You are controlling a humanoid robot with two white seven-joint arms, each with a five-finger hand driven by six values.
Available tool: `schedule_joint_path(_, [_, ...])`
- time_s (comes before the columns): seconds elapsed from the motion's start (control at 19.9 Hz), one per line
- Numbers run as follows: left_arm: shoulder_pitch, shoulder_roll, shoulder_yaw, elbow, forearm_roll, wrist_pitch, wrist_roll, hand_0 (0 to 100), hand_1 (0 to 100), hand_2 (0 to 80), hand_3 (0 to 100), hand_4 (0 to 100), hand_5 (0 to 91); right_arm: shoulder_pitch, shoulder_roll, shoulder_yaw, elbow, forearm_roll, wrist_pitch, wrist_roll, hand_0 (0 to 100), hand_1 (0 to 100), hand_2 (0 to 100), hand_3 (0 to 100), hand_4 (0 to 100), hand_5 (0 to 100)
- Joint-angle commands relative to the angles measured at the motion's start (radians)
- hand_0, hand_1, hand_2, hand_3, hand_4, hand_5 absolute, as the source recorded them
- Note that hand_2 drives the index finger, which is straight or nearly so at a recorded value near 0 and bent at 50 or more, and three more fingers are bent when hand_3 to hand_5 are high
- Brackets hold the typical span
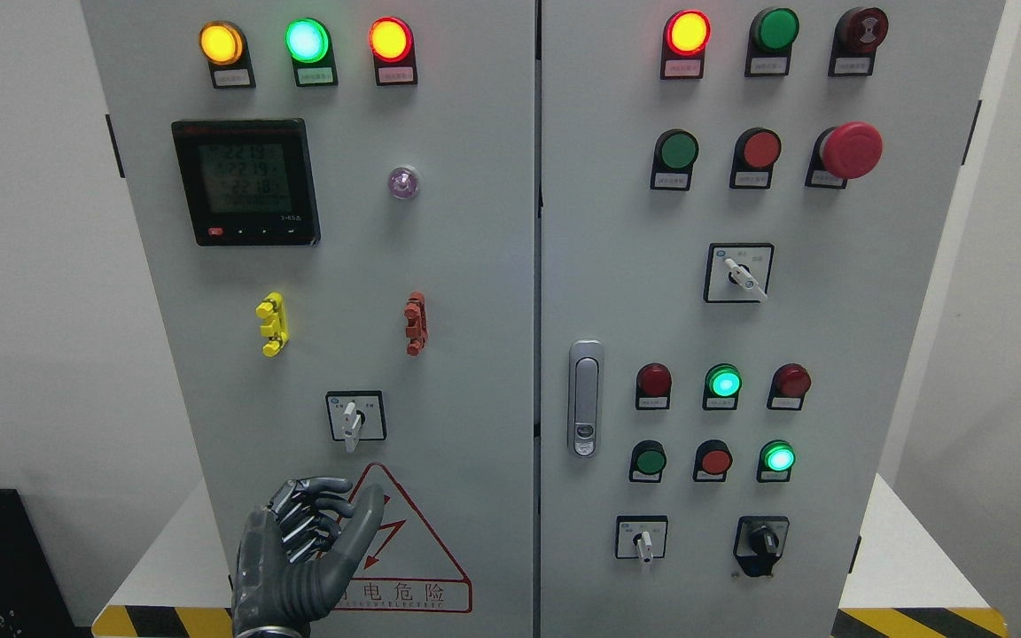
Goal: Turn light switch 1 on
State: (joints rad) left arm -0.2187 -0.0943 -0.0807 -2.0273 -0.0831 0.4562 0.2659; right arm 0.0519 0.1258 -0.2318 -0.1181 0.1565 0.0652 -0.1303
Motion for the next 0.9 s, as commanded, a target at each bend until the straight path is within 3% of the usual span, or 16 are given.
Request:
schedule_joint_path(0.0, [-0.022,-0.024,0.019,0.001,-0.007,0.018,-0.004,11,71,51.1,72,83,75.9,0.0,0.0,0.0,0.0,0.0,0.001,0.0,30,0,0,0,0,0])
schedule_joint_path(0.85, [-0.07,-0.035,0.039,0.027,-0.006,0.065,-0.005,12,70,50.4,73,84,76.2,0.0,0.0,0.0,0.0,0.0,0.001,0.0,30,0,0,0,0,0])
